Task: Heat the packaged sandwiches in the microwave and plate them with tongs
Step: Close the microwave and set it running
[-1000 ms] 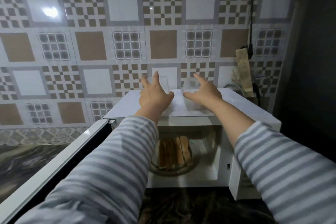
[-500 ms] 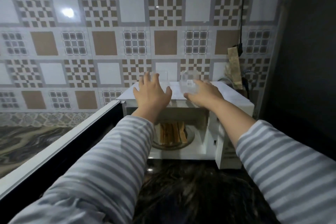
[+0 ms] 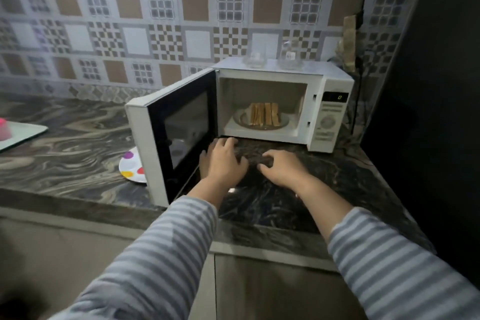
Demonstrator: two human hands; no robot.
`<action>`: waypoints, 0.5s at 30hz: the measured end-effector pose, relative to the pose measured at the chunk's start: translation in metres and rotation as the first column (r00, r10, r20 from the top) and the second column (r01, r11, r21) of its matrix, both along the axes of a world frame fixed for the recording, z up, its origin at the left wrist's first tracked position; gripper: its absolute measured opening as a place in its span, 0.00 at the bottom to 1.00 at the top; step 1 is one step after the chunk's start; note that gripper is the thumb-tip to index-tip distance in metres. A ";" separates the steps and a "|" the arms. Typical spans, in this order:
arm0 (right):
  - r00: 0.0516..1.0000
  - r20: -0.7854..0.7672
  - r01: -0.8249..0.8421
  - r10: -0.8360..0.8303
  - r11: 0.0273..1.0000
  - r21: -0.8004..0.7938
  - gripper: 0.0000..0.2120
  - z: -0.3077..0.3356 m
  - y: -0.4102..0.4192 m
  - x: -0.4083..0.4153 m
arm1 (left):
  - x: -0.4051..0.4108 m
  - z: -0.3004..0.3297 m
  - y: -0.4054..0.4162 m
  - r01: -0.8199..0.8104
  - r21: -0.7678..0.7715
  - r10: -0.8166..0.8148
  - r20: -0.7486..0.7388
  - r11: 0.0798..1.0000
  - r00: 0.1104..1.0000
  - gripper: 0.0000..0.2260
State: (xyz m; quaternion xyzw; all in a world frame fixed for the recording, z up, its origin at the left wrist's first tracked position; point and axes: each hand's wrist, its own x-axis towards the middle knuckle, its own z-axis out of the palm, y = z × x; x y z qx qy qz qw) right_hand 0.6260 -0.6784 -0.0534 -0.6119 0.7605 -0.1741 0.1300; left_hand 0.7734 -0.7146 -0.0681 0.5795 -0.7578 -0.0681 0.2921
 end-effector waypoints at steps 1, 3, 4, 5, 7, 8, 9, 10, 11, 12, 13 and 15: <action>1.000 -0.004 -0.010 0.010 1.000 0.022 0.24 -0.009 0.011 0.010 | 0.010 -0.009 0.011 -0.013 0.016 0.013 0.019 1.000 1.000 0.23; 1.000 -0.005 -0.025 0.025 0.997 0.071 0.24 -0.025 0.030 0.029 | 0.032 -0.026 0.032 -0.010 0.044 0.008 0.046 0.999 0.999 0.23; 1.000 -0.004 -0.026 0.026 0.996 0.080 0.24 -0.032 0.038 0.040 | 0.044 -0.034 0.041 -0.002 0.048 0.000 0.037 0.999 0.999 0.23; 1.000 -0.005 -0.025 0.026 0.997 0.077 0.24 -0.038 0.045 0.050 | 0.056 -0.041 0.050 -0.001 0.046 0.000 0.022 0.999 1.000 0.23; 1.000 -0.004 -0.024 0.025 0.998 0.061 0.23 -0.046 0.057 0.073 | 0.081 -0.051 0.062 -0.011 0.044 0.011 0.004 0.999 1.000 0.22; 1.000 0.002 -0.024 0.024 0.998 0.055 0.23 -0.049 0.061 0.086 | 0.094 -0.054 0.066 -0.015 0.055 0.015 0.010 0.998 1.000 0.22; 1.000 0.010 -0.026 0.025 0.998 0.052 0.23 -0.050 0.065 0.098 | 0.107 -0.056 0.069 -0.021 0.068 0.020 0.021 0.997 1.000 0.21; 0.999 0.016 -0.030 0.029 0.998 0.053 0.23 -0.049 0.067 0.110 | 0.122 -0.058 0.071 -0.028 0.083 0.025 0.036 0.996 0.999 0.20; 0.999 0.016 -0.035 0.035 0.998 0.051 0.23 -0.046 0.069 0.123 | 0.138 -0.059 0.071 -0.033 0.091 0.028 0.049 0.995 0.998 0.19; 0.999 0.011 -0.041 0.041 0.998 0.048 0.23 -0.041 0.069 0.134 | 0.155 -0.059 0.070 -0.038 0.090 0.034 0.055 0.995 0.998 0.17; 0.999 0.000 -0.046 0.046 0.998 0.037 0.24 -0.034 0.069 0.147 | 0.172 -0.059 0.069 -0.047 0.086 0.042 0.058 0.995 0.997 0.16; 0.999 -0.037 -0.037 0.036 0.999 -0.017 0.25 -0.016 0.067 0.171 | 0.203 -0.055 0.062 -0.062 0.079 0.058 0.049 0.995 0.997 0.16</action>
